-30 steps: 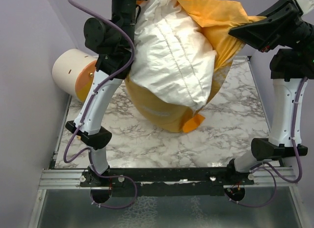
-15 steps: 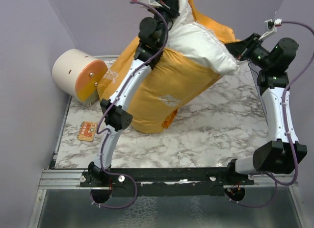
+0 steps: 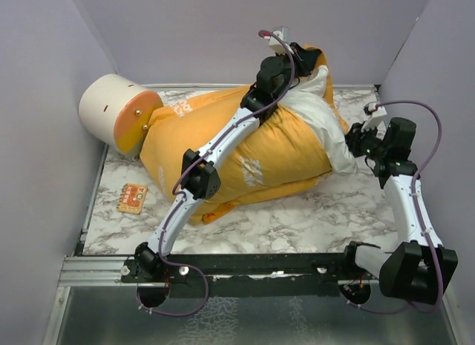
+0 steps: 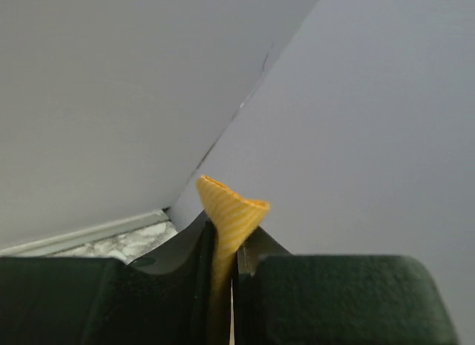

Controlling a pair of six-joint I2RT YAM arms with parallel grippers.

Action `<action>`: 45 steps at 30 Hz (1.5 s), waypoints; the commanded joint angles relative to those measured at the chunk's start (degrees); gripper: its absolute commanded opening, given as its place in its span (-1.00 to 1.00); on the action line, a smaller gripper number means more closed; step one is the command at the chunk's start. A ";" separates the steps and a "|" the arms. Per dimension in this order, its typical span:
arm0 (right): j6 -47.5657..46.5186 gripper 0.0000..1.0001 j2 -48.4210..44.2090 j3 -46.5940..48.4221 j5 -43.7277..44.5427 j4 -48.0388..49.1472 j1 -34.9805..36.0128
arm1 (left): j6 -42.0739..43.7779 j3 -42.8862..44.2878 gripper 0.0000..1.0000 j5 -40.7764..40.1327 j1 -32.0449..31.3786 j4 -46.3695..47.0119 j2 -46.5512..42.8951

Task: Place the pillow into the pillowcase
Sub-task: Stuff the pillow into the pillowcase.

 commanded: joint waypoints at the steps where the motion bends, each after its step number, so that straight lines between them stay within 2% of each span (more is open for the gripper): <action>1: -14.42 -0.49 -2.57 -0.09 1.71 -6.58 -1.70 | -1.32 2.86 -0.48 4.44 0.65 3.16 -0.47; 3: -16.63 -0.25 -3.08 1.98 0.88 -8.77 -2.85 | -1.73 3.39 -0.09 5.85 0.53 2.85 -1.71; 6: -19.47 0.15 -2.83 7.95 -0.39 -12.43 -4.81 | -0.91 5.58 0.37 7.26 0.61 -0.11 -4.30; 9: -22.21 0.49 -1.59 14.49 -0.29 -15.21 -6.19 | 2.48 1.40 0.52 7.60 0.62 -2.91 -11.26; 12: -24.77 0.71 -0.04 18.83 -1.56 -16.57 -7.02 | 5.73 -9.62 0.55 7.64 0.63 -4.22 -20.95; 16: -26.46 0.72 2.65 20.24 -9.35 -19.30 -7.32 | 9.97 -23.86 0.49 11.41 0.60 -8.24 -32.61; 20: -26.34 0.68 6.98 18.13 -15.17 -20.60 -10.72 | 13.04 -44.92 0.34 15.77 0.07 -11.68 -45.31; 23: -29.75 0.61 11.88 17.40 -22.56 -23.61 -14.85 | 16.58 -58.55 0.33 12.21 -1.31 -16.32 -54.60; 27: -40.18 0.47 16.33 16.67 -32.43 -34.79 -14.76 | 18.87 -74.29 0.43 3.37 -2.95 -21.31 -65.47; 30: -44.58 0.33 17.45 14.82 -34.20 -38.24 -10.79 | 19.72 -83.11 0.50 -6.55 -3.01 -26.38 -72.28; 33: -42.10 -0.04 17.16 11.06 -31.03 -34.19 -3.55 | 20.02 -88.50 0.56 -16.12 -2.88 -31.69 -77.83; 35: -39.23 -0.21 17.20 8.62 -28.14 -30.73 1.87 | 19.74 -90.66 0.60 -18.11 -2.57 -33.69 -80.68; 37: -39.04 -0.27 18.06 8.10 -26.75 -30.47 5.18 | 18.86 -92.40 0.61 -17.18 -2.02 -34.42 -82.68; 41: -42.16 -0.17 17.15 13.71 -18.00 -33.65 3.21 | 17.23 -95.04 0.64 -14.22 -1.38 -34.51 -85.69; 42: -42.12 -0.10 15.93 15.31 -16.39 -33.56 0.74 | 17.20 -95.37 0.64 -14.35 -1.40 -35.02 -86.45; 45: -44.73 0.30 13.08 22.26 -13.23 -33.65 -6.57 | 17.37 -96.19 0.63 -15.19 -1.27 -37.18 -88.49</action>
